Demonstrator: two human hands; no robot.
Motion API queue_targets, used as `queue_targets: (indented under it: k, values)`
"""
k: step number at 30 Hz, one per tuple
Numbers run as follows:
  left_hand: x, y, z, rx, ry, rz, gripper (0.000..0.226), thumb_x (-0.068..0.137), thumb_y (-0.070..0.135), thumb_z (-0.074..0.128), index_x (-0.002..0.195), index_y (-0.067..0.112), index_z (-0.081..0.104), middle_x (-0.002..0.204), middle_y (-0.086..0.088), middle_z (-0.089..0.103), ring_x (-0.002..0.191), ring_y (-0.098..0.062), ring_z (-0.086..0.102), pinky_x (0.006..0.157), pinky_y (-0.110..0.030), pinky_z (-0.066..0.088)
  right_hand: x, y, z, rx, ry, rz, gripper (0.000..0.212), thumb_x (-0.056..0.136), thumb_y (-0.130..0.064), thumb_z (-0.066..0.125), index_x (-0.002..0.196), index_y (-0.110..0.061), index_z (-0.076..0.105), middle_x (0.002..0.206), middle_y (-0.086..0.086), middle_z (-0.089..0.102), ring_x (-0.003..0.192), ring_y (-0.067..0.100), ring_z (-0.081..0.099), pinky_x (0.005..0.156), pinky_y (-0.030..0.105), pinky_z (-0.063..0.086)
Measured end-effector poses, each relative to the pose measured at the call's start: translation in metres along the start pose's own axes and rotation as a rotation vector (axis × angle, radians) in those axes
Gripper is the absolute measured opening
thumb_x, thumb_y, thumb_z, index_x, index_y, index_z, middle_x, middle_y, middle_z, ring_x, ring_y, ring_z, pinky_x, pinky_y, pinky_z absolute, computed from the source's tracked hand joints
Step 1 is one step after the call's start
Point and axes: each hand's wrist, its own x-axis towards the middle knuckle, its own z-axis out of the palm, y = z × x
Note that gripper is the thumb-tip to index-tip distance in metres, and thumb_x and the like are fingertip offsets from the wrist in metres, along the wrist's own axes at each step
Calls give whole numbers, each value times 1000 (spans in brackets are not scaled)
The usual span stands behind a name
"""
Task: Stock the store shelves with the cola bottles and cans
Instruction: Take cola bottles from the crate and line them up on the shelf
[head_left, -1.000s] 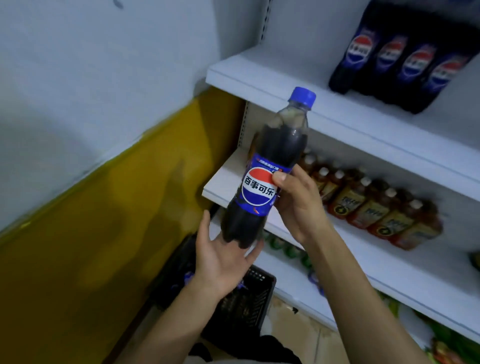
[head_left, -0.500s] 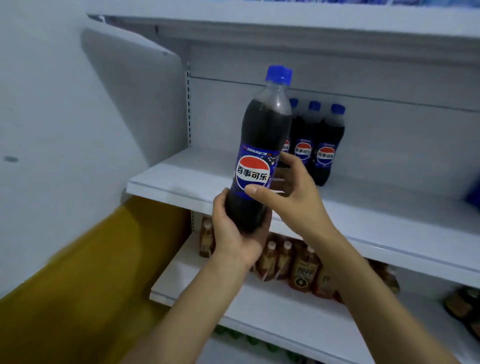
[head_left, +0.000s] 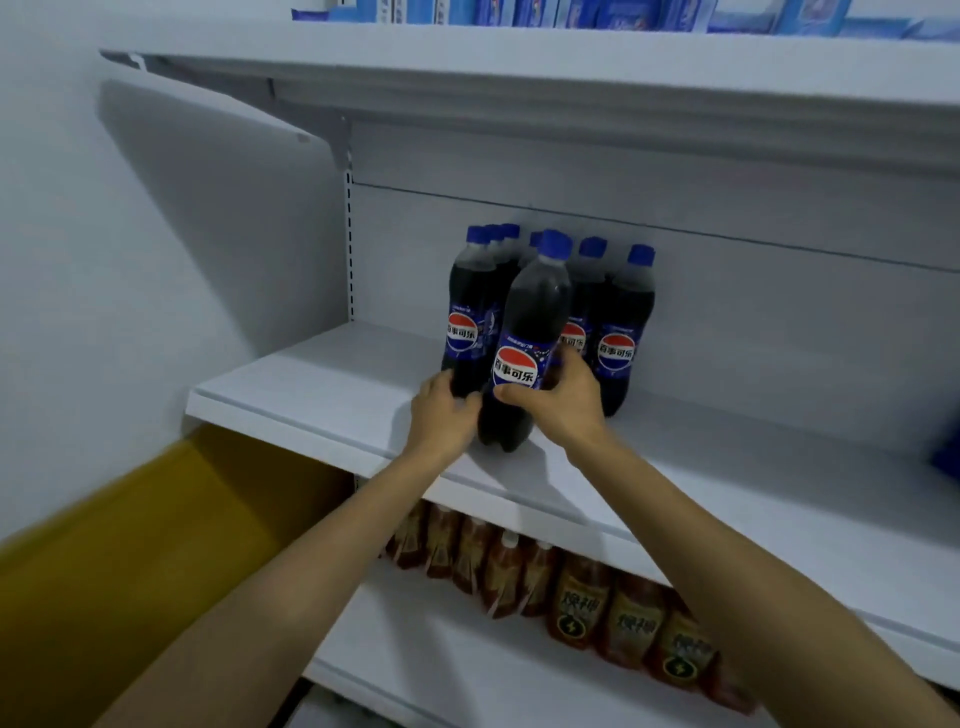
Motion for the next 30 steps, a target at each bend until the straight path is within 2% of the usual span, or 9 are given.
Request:
queue_targets:
  k: [2,4,7,10,13,17,20,22,30]
  values:
    - [11,-2,3,41,-26,-30,52,90,23,58,138,12,42,140,-12,44,128,-30,42,108,-45,36,20,10,6,-26,-14,22,72,67,-21,85,129,-17,48,127,6,61,113,23,60,93,38,50]
    - [17,-4,4,31,-34,-14,63,81,26,70,135,11,41,134,-12,47,125,-31,44,105,-49,38,37,17,11,-59,-13,34,71,68,-24,85,128,-16,49,128,6,61,115,25,60,94,40,49]
    - [22,-9,10,73,-29,21,85,67,32,83,134,7,38,130,-12,48,123,-31,45,102,-49,40,58,24,18,-59,-19,57,72,67,-25,85,129,-17,49,127,5,62,115,26,59,95,41,50]
    - [27,-12,17,118,-2,38,95,61,32,88,135,5,35,130,-12,47,123,-31,44,100,-47,42,72,30,23,-21,-46,69,71,66,-20,85,128,-15,51,126,5,62,114,25,60,92,33,49]
    - [33,-12,22,113,8,60,97,59,30,89,137,8,35,133,-11,48,123,-31,45,99,-46,43,81,33,26,4,-84,70,70,69,-15,84,130,-14,50,127,6,62,116,24,59,87,27,44]
    - [37,-11,32,35,50,71,92,61,26,88,136,8,38,131,-11,51,120,-29,50,97,-45,46,88,39,25,-16,-118,32,70,72,-11,82,132,-11,48,130,7,59,118,24,57,89,25,43]
    - [39,-11,36,37,72,59,89,63,26,86,136,7,39,131,-13,49,118,-29,51,97,-44,46,92,43,25,6,-108,31,72,73,-9,81,134,-12,43,131,9,58,120,25,56,96,32,46]
    - [39,-11,36,28,68,49,88,64,26,86,137,8,40,131,-13,48,118,-29,52,98,-44,47,94,45,26,23,-86,45,73,73,-9,81,134,-12,42,130,9,58,119,26,57,96,33,47]
    - [41,-6,20,-53,-112,-1,87,65,22,86,137,12,39,132,-11,51,120,-26,51,99,-43,48,95,51,34,41,-44,42,71,76,-8,78,135,-12,40,132,8,57,120,25,55,90,25,41]
